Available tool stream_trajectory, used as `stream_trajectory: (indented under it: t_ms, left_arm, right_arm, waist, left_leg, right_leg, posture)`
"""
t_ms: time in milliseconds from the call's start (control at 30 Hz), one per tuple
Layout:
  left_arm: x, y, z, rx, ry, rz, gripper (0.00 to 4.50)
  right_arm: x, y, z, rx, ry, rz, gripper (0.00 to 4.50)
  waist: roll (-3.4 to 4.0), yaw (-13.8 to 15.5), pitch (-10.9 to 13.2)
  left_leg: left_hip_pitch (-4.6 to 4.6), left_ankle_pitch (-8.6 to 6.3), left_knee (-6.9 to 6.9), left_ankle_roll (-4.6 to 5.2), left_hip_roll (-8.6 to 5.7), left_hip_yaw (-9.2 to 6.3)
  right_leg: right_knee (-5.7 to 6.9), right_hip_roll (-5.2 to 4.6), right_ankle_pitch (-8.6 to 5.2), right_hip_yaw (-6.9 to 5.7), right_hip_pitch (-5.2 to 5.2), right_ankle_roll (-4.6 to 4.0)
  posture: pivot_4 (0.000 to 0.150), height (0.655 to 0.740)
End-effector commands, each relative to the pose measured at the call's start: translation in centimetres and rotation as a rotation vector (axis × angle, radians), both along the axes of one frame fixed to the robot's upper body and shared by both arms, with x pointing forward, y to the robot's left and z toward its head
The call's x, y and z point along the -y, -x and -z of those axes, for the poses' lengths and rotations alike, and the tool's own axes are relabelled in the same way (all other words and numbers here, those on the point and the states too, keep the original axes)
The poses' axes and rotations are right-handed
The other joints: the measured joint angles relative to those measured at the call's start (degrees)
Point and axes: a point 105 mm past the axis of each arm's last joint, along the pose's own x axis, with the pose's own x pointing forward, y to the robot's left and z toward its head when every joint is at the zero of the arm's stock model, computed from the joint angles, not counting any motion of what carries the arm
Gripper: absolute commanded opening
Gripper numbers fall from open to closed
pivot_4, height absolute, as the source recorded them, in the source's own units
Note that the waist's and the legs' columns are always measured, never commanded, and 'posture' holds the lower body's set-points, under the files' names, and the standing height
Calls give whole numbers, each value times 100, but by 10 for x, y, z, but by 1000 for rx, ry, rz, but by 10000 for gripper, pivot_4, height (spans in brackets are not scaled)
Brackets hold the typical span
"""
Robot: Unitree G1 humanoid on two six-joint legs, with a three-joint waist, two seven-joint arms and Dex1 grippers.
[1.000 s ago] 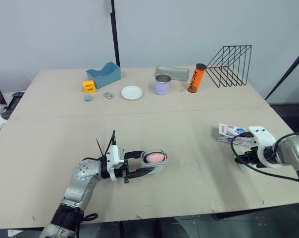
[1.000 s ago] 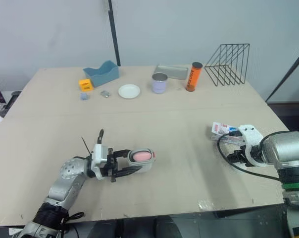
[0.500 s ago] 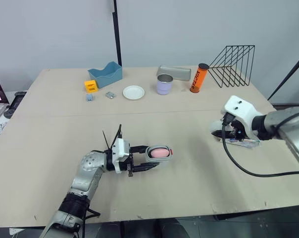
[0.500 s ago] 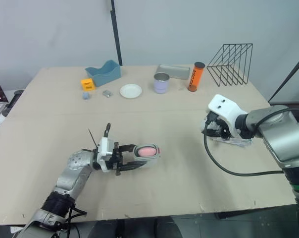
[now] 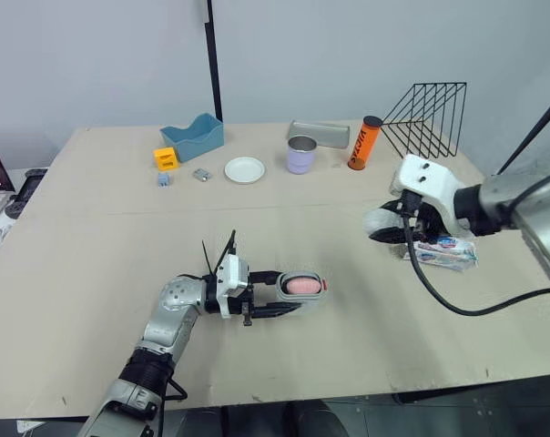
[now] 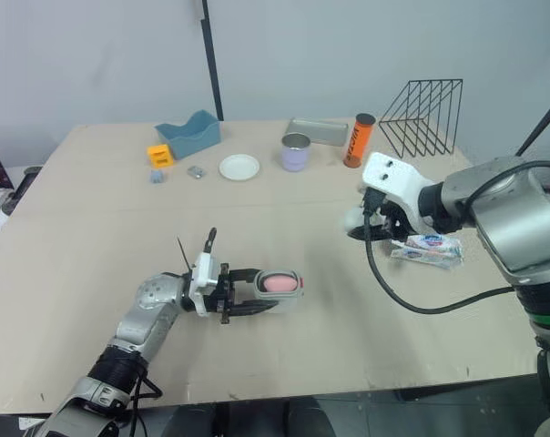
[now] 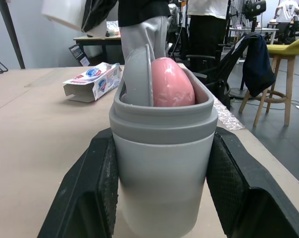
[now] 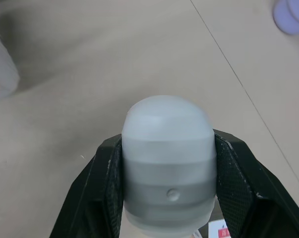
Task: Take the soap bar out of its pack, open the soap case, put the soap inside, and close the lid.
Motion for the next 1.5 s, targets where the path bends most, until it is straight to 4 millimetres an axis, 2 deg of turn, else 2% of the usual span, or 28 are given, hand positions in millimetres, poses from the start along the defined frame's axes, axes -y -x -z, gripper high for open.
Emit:
stream_trajectory:
  t_ms: [33, 267, 400, 667, 800, 1000, 1500]
  left_arm:
    - [2, -2, -5, 34, 9, 6, 19311]
    - [4, -4, 4, 31, -7, 0, 19311]
    - [5, -5, 6, 41, -17, 0, 19311]
    - [12, -14, 7, 47, -37, -16, 19311]
    - [22, -17, 4, 56, -20, -20, 19311]
    - [33, -19, 4, 60, -9, -14, 19311]
    - [35, -18, 8, 48, -13, -9, 19311]
  right_arm:
    - [-23, 11, -14, 32, 2, -122, 19386]
    - [-51, 28, -3, -65, 7, -226, 19386]
    - [-69, 44, -5, -166, -35, -286, 19386]
    - [-92, 57, -5, -250, -6, -345, 19386]
    - [-93, 59, 8, -270, 44, -359, 19386]
    - [-88, 51, 15, -285, 62, -319, 19386]
    - [-82, 42, 27, -275, 118, -297, 19386]
  waist:
    - [0, 0, 0]
    - [0, 2, 0]
    - [1, -1, 0]
    - [0, 2, 0]
    - [0, 4, 0]
    - [-1, 2, 0]
    - [-1, -3, 0]
  left_leg:
    - [0, 0, 0, 0, 1, 0]
    - [0, 0, 0, 0, 1, 0]
    - [0, 0, 0, 0, 4, 2]
    - [0, 0, 2, 0, 10, 2]
    - [-3, 0, 2, 0, 8, 2]
    - [-5, 0, 3, 0, 7, 0]
    - [-5, 0, 3, 0, 10, -1]
  right_leg:
    - [0, 0, 0, 0, 0, 0]
    - [0, -1, 1, -2, 0, -5]
    - [0, 0, 2, -2, -3, -14]
    - [1, 0, -3, -9, -5, -36]
    - [1, -2, -4, -10, -5, -33]
    - [1, 0, 7, -11, -6, -16]
    - [2, 2, 7, -15, -8, -18]
  posture:
    - [1500, 7393]
    - [1500, 7393]
    - [1500, 7393]
    - [1500, 7393]
    - [1500, 7393]
    - [1500, 7393]
    - [1500, 7393]
